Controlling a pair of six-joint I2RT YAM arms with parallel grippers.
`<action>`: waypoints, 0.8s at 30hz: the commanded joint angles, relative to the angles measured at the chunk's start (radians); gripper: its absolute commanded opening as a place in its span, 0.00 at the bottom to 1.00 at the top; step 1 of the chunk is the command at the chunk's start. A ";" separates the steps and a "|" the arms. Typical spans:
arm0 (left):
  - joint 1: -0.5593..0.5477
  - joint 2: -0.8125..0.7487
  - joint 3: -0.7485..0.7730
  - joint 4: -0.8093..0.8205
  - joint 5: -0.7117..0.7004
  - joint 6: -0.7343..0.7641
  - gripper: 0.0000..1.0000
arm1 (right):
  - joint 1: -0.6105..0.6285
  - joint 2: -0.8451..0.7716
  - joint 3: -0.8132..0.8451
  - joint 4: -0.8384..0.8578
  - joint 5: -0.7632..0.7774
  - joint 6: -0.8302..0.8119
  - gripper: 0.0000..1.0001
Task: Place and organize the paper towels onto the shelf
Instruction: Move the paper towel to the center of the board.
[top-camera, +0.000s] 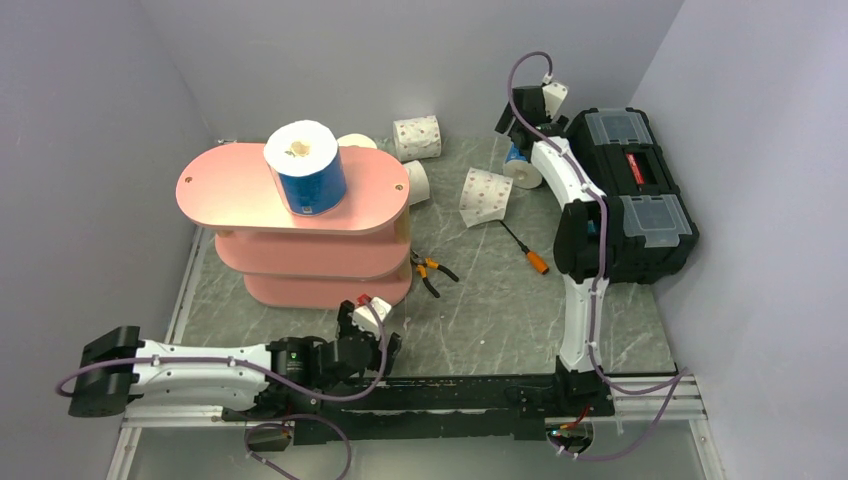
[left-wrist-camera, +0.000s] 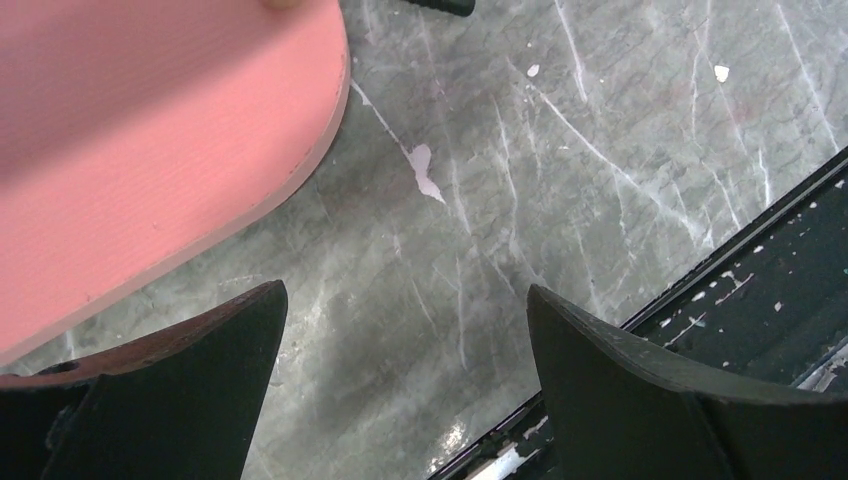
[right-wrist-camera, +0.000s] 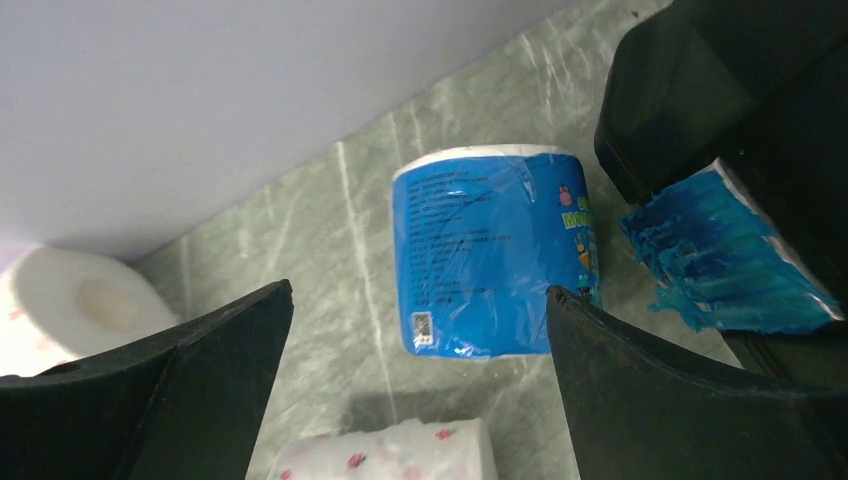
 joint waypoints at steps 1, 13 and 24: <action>-0.005 0.064 0.081 0.031 -0.038 0.049 0.97 | -0.027 0.084 0.137 -0.133 0.048 0.033 1.00; -0.005 0.125 0.115 0.027 -0.044 0.051 0.98 | -0.060 0.170 0.168 -0.191 0.063 0.032 1.00; -0.006 0.162 0.129 0.025 -0.050 0.057 0.98 | -0.092 0.247 0.186 -0.186 -0.131 0.030 0.99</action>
